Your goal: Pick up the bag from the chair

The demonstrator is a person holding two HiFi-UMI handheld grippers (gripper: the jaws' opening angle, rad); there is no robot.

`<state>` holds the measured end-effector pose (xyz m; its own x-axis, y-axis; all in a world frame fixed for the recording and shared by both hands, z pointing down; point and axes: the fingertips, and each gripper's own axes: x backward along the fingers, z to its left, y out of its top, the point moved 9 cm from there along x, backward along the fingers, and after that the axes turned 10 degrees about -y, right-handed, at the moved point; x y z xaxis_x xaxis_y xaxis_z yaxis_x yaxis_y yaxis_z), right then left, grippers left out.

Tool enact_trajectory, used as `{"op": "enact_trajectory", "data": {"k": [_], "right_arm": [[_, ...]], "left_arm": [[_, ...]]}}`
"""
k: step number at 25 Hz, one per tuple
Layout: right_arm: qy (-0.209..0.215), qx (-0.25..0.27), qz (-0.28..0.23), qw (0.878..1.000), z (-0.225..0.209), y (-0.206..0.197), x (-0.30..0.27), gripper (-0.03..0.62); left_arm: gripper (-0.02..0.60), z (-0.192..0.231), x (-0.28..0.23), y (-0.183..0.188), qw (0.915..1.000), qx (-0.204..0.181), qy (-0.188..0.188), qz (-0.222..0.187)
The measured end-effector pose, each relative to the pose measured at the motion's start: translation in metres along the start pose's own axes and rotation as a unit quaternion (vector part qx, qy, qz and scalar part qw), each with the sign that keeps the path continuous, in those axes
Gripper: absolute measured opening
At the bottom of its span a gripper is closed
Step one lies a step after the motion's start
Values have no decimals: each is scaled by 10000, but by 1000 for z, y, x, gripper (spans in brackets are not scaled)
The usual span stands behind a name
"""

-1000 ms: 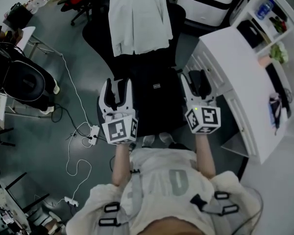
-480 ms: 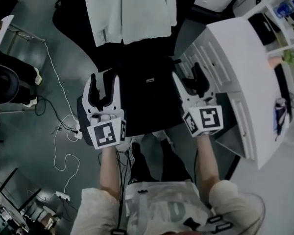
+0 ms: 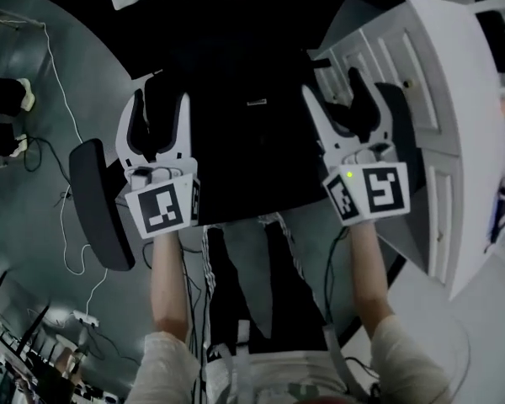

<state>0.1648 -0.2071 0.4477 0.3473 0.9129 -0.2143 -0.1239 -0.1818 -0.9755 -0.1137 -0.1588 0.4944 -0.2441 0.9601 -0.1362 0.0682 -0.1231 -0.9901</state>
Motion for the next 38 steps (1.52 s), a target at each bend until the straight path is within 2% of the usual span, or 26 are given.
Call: {"op": "enact_trajectory", "data": {"k": [5,11,16,24,32,33,35,38], "right_arm": [[-218,26,275,9994,-5,-60,-12,294],[-419,25,787,9960,-12,-130,-25,294],[-661,-33,1267,9897,-13,-179,-35,295],[-212,-538,2046,9771,-5,-221,-64,295],[-44,-420,2479,9679,-1,-238,-88,293],[3,-492,2516,9666,-1,-240,-90,288],[120,-631,2615,9631,-1,-241,-94,238],[153,-498,2717,9610,5,-243,-97,193]], "left_arm": [[249,5,-1,-58,9992,-104,136,373],[249,7,-6,-118,9961,13,59,884],[249,4,-22,-165,9886,123,-155,1491],[258,0,-41,-185,9796,513,-315,1919],[252,4,-50,-199,9715,1057,-391,2083],[249,4,-52,-200,9700,1136,-412,2109],[236,4,-56,-202,9674,1258,-458,2149],[209,4,-57,-205,9651,1335,-509,2194]]}}
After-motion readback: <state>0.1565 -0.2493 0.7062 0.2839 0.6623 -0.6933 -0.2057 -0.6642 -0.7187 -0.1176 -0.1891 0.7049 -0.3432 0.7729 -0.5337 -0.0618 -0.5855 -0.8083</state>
